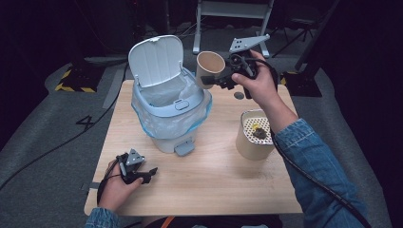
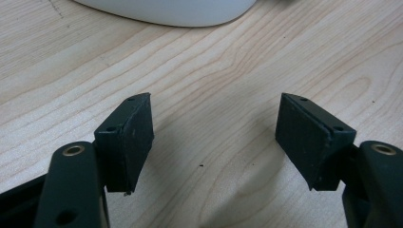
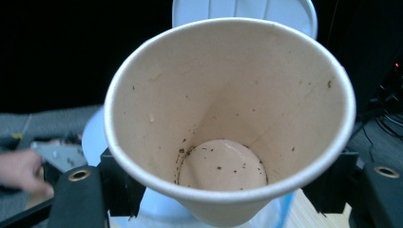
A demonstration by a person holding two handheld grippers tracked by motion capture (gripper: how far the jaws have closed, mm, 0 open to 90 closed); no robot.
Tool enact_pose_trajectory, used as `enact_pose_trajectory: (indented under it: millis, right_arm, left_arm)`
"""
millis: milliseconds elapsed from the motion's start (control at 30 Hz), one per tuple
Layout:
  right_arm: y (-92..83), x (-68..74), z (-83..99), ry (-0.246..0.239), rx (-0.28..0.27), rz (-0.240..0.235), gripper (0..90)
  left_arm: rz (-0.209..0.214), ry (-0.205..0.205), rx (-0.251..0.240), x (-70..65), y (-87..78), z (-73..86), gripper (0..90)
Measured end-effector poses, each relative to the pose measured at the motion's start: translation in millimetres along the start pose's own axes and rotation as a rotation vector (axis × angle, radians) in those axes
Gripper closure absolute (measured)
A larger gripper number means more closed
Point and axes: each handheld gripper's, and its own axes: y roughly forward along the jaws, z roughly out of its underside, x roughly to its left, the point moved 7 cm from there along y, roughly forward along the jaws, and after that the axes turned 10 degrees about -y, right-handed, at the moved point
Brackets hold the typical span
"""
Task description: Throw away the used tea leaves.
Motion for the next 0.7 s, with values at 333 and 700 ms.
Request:
enact_pose_trajectory:
  millis: [333, 700]
  right_arm:
    - [34.6, 7.6, -5.2, 0.021, -0.019, -0.027, 28.6]
    - [70.7, 16.2, -6.6, 0.012, 0.037, -0.038, 28.3]
  left_arm:
    - [-0.001, -0.001, 0.001, 0.0, 0.2, -0.3, 29.2]
    - [0.001, -0.007, -0.001, -0.5, 0.4, -0.2, 29.2]
